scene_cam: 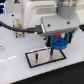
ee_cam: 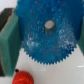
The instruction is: Insert the blue gear onto the right peg, followed by the red gear
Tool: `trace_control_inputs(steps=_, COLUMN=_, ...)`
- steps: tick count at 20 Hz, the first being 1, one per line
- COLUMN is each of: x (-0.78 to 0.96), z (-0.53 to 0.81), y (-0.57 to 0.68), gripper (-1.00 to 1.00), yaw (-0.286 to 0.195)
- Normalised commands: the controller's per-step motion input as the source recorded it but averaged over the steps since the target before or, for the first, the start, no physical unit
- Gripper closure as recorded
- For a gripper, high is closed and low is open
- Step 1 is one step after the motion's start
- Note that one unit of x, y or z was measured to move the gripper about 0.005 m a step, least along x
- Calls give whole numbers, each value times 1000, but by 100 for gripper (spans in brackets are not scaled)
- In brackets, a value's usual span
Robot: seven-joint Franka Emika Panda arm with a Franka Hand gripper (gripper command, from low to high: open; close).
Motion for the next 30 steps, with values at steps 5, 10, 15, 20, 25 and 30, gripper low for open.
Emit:
trace_control_inputs(steps=5, x=244, z=-85, y=-175, gripper=100, yaw=0)
trace_control_inputs(steps=10, x=136, z=40, y=-56, gripper=100, yaw=0)
trace_control_inputs(steps=15, x=166, z=309, y=-34, gripper=100, yaw=0)
trace_control_inputs(steps=20, x=161, z=160, y=-67, gripper=100, yaw=0)
trace_control_inputs(steps=25, x=201, z=30, y=-72, gripper=100, yaw=0)
trace_control_inputs(steps=30, x=197, z=-2, y=-61, gripper=100, yaw=0)
